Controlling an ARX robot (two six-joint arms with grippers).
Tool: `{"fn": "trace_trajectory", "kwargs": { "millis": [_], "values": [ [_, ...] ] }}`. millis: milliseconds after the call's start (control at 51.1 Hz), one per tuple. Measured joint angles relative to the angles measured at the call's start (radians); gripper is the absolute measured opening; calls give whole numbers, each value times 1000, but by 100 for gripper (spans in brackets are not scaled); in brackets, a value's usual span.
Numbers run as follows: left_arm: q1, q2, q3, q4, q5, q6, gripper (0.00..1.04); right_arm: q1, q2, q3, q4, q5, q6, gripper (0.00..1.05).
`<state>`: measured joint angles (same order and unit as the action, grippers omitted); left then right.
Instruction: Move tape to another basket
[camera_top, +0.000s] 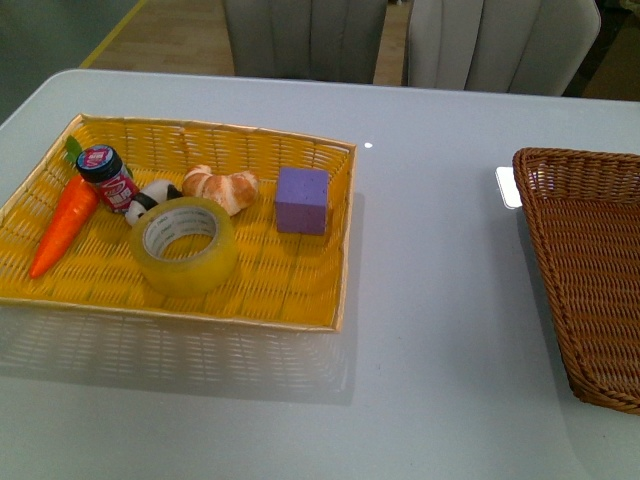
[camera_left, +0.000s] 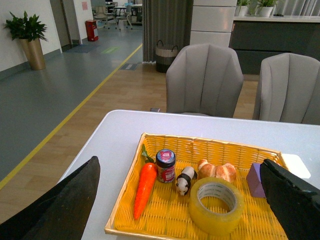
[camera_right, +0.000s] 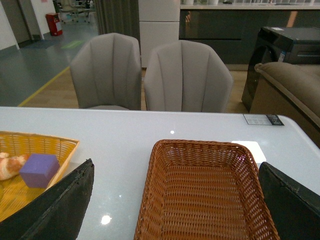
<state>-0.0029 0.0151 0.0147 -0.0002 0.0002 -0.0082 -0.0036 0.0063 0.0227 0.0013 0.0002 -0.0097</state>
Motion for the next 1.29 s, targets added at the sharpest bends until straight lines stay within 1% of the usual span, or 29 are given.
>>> {"fn": "trace_trajectory", "kwargs": {
  "millis": [274, 294, 333, 372, 392, 431, 470, 548, 666, 725, 803, 862, 979, 1136, 1293],
  "values": [
    [0, 0, 0, 0, 0, 0, 96, 0, 2, 1, -2, -3, 0, 96],
    [0, 0, 0, 0, 0, 0, 96, -7, 22, 13, -40, -25, 13, 96],
    [0, 0, 0, 0, 0, 0, 96, -37, 101, 71, -188, -94, 30, 96],
    [0, 0, 0, 0, 0, 0, 96, -83, 223, 132, -304, -142, 33, 96],
    [0, 0, 0, 0, 1, 0, 96, -121, 311, 160, -337, -171, 30, 96],
    [0, 0, 0, 0, 0, 0, 96, -187, 443, 184, -304, -206, 10, 96],
    [0, 0, 0, 0, 0, 0, 96, -240, 541, 200, -239, -230, -12, 96],
    [0, 0, 0, 0, 0, 0, 96, -319, 719, 237, -96, -253, -63, 96],
    [0, 0, 0, 0, 0, 0, 96, -398, 996, 307, 119, -255, -137, 96],
    [0, 0, 0, 0, 0, 0, 96, -422, 1144, 351, 215, -245, -178, 96],
    [0, 0, 0, 0, 0, 0, 96, -441, 1342, 425, 306, -239, -229, 96],
    [0, 0, 0, 0, 0, 0, 96, -451, 1495, 498, 340, -233, -254, 96],
    [0, 0, 0, 0, 0, 0, 96, -464, 1772, 667, 340, -201, -282, 96],
    [0, 0, 0, 0, 0, 0, 96, -464, 1956, 816, 287, -202, -282, 96],
    [0, 0, 0, 0, 0, 0, 96, -462, 2074, 915, 268, -181, -282, 96]
  ]
}}
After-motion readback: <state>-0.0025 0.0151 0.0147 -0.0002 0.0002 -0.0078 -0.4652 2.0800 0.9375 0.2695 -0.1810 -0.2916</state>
